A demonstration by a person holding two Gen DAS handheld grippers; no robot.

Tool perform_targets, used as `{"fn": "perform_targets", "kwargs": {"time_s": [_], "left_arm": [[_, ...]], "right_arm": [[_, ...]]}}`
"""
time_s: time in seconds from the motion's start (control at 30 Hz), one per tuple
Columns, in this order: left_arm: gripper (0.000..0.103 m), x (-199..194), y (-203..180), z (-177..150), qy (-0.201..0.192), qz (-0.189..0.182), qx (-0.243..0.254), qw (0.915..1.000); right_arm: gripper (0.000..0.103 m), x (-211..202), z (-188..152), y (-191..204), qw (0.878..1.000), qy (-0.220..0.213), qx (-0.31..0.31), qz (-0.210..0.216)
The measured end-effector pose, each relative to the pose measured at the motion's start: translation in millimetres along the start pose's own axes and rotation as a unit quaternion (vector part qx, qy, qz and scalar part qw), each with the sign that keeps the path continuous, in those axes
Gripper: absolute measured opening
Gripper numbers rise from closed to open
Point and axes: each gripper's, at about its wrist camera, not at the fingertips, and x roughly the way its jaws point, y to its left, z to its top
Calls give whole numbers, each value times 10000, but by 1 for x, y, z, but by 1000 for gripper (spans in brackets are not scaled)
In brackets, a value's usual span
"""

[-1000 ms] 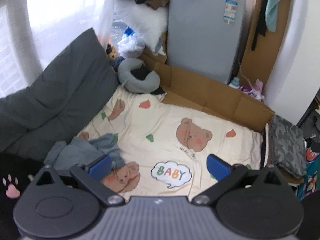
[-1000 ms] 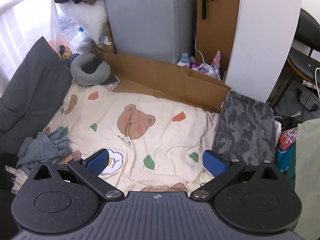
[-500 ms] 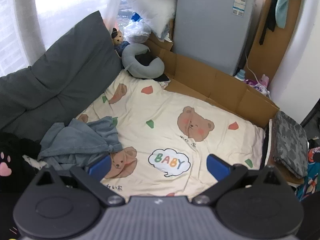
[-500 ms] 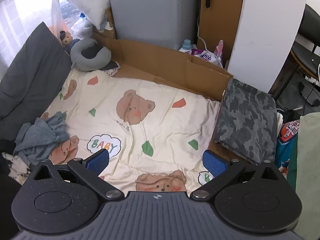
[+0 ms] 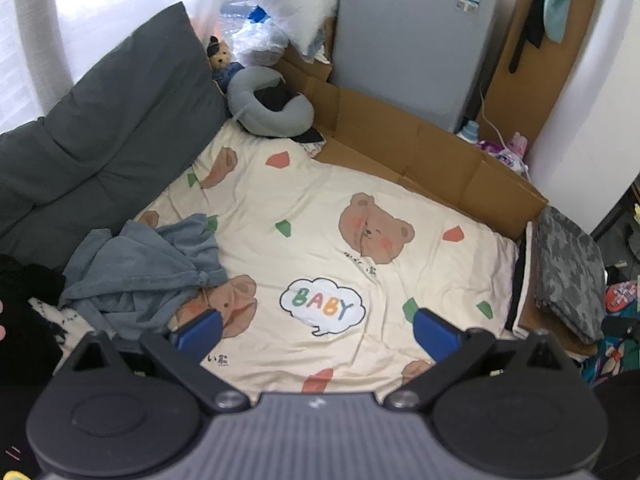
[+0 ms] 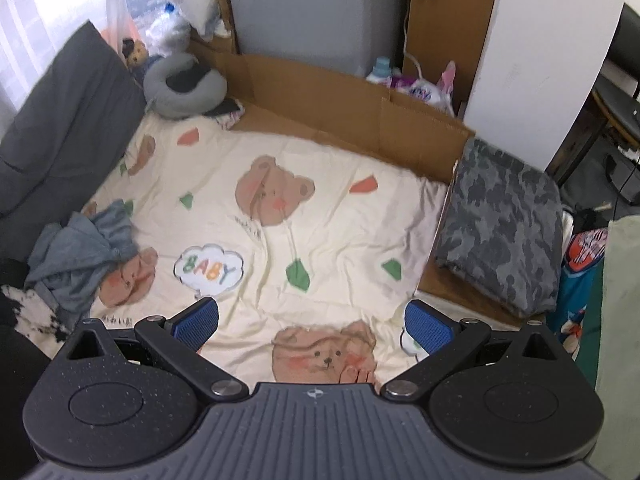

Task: Fold clothes

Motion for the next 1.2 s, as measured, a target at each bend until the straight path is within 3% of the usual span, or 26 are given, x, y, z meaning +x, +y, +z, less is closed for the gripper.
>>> {"fn": "perform_targets", "kwargs": {"time_s": [0.57,0.77,1.2], "left_arm": [[102,2,-3,1,-11,335,111,9994],[96,4,4,1,83,218,-24,9997],[86,5,-1,-1,80,146,295,9994]], "right_arm": [[102,4,2,-2,10000,47,-63,-19],[102,4,1,-4,10000,68,-36,17],[102,5,1,-9,9999,93,91,48]]}}
